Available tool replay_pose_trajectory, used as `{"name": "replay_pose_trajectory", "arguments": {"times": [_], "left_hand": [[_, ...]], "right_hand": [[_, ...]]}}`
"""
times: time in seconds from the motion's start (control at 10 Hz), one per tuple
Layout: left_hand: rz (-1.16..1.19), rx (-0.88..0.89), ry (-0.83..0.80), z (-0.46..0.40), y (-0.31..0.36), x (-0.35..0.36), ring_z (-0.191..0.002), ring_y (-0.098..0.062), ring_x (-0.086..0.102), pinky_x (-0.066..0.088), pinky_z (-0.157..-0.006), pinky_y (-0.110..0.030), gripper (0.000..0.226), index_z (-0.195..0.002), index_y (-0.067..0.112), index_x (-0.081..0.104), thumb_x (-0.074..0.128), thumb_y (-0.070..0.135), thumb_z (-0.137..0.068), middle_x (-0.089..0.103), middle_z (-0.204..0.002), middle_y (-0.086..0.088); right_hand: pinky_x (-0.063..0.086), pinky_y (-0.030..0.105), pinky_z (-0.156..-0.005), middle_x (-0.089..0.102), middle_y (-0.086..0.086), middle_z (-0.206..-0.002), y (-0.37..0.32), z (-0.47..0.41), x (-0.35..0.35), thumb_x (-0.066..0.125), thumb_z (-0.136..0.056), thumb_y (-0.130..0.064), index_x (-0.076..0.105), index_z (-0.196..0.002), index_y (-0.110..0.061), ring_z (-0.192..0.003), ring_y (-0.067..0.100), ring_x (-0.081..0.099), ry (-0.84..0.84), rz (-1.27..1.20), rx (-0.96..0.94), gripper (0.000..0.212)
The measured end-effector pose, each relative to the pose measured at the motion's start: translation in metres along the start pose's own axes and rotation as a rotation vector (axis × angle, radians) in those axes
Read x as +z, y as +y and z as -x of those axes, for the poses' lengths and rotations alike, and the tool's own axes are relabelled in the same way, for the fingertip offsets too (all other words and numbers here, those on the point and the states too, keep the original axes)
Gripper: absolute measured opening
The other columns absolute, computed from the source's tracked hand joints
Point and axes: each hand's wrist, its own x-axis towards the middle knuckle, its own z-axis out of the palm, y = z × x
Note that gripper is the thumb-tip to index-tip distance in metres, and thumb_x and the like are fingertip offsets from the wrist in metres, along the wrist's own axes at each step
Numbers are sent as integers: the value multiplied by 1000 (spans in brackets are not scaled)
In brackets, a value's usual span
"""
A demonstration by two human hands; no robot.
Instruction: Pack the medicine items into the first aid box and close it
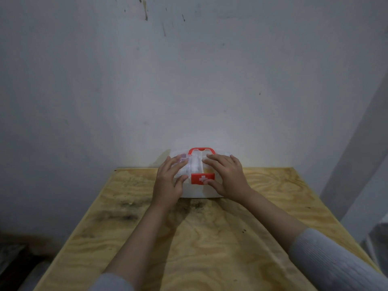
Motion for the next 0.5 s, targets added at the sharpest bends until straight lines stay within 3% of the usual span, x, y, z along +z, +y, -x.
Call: {"name": "replay_pose_trajectory", "arguments": {"times": [0.2,0.3,0.4,0.5], "left_hand": [[-116,-56,-39,-29,-6,11,-125,-21,43,33,-96,-23,40,-119,20,58,60,6,-82,52,-131,1],[-162,-123,-152,-32,1,6,-129,-24,42,36,-99,-29,43,-122,21,54,61,11,-81,49,-135,-1],[-163,-186,-263,-38,15,-13,-146,-21,16,21,-114,-34,67,-140,23,38,67,27,-79,27,-155,2],[-87,-133,-103,-10,15,-51,-146,-11,11,14,-114,-21,81,-144,23,27,67,39,-76,17,-153,14]], "right_hand": [[39,48,-100,58,-2,-128,11,-26,5,60,-75,-55,54,-120,-26,-118,21,52,-93,18,49,54],[30,54,-107,53,-2,-134,4,-27,-7,61,-77,-53,50,-124,-27,-124,22,47,-199,35,86,55],[25,54,-112,52,0,-137,-19,-34,-38,54,-78,-57,50,-129,-21,-129,19,44,-205,-189,223,62],[50,32,-93,70,-3,-106,-50,-39,-116,57,-81,-48,66,-108,-17,-106,18,64,445,-530,227,42]]}}
